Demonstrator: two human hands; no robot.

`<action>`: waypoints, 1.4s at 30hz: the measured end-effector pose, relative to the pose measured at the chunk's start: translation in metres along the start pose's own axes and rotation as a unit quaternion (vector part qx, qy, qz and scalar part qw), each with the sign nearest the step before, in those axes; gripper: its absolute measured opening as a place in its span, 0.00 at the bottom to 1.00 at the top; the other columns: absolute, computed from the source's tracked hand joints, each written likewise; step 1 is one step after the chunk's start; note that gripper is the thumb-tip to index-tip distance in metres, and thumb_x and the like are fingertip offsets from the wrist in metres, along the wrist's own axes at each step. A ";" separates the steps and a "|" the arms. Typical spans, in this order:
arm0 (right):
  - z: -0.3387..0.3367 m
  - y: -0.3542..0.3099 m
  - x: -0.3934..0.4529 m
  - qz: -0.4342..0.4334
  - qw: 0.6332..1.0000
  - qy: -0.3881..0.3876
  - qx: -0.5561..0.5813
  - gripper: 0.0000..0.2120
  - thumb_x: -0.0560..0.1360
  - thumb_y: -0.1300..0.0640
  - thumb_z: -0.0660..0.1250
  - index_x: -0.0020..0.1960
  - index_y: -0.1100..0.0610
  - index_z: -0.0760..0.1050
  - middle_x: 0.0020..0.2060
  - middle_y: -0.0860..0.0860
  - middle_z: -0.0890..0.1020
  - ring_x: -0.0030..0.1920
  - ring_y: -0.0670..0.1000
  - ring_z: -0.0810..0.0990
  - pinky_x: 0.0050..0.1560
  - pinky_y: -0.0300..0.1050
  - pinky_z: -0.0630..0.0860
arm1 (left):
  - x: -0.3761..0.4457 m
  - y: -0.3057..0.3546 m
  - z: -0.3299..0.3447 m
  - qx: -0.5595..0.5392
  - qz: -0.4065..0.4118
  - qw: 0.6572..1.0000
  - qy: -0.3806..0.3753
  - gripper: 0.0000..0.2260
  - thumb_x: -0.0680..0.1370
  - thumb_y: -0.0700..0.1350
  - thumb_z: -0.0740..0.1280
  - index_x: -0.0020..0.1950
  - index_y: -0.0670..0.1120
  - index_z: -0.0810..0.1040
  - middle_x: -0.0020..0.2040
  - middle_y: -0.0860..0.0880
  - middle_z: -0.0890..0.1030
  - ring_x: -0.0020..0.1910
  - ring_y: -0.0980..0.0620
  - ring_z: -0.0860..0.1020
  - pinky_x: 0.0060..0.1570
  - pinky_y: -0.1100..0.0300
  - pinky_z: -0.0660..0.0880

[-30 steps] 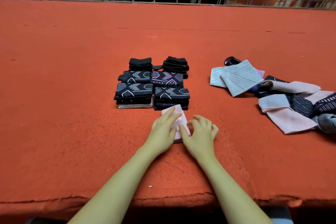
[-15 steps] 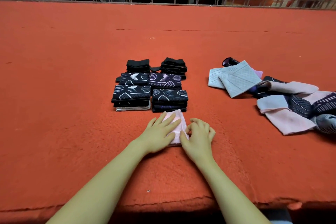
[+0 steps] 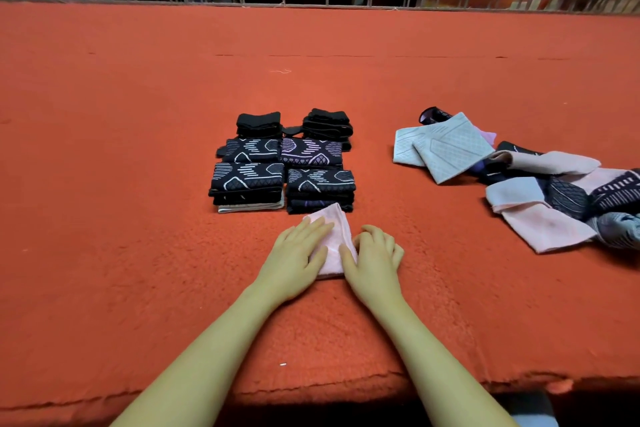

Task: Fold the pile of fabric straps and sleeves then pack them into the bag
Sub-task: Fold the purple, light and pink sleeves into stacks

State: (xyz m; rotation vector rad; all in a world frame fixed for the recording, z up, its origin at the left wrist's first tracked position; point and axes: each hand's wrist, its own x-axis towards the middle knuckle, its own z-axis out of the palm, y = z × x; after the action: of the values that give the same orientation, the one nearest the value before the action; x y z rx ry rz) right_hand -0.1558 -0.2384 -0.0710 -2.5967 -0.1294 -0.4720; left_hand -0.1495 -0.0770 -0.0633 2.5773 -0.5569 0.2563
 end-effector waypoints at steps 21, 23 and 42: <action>-0.002 -0.066 0.035 -0.258 0.951 0.127 0.116 0.05 0.72 0.50 0.65 0.48 0.45 0.72 0.51 0.45 0.75 0.52 0.48 0.70 0.50 0.38 0.55 | -0.020 -0.050 -0.065 0.146 0.089 0.956 0.237 0.08 0.77 0.49 0.59 0.55 0.53 0.74 0.59 0.50 0.80 0.60 0.50 0.70 0.52 0.56 0.58; 0.002 -0.072 0.038 -0.260 0.951 0.123 0.117 0.06 0.71 0.50 0.65 0.48 0.45 0.74 0.51 0.44 0.75 0.52 0.48 0.70 0.50 0.39 0.54 | -0.027 -0.054 -0.065 0.141 0.072 0.954 0.256 0.08 0.76 0.50 0.60 0.53 0.54 0.75 0.57 0.51 0.80 0.58 0.50 0.70 0.50 0.56 0.56; 0.036 -0.100 0.064 -0.391 0.910 0.134 -0.034 0.09 0.75 0.49 0.63 0.47 0.51 0.81 0.44 0.43 0.82 0.47 0.49 0.72 0.49 0.47 0.60 | -0.044 -0.102 -0.083 0.286 0.078 0.893 0.339 0.06 0.76 0.42 0.65 0.44 0.47 0.82 0.51 0.50 0.82 0.54 0.49 0.74 0.49 0.52 0.63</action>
State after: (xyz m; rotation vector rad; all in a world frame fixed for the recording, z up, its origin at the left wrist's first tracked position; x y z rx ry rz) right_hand -0.1027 -0.1332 -0.0330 -2.4199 -1.0924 -1.1134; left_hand -0.1517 0.0603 -0.0471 2.6993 -0.4551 1.5022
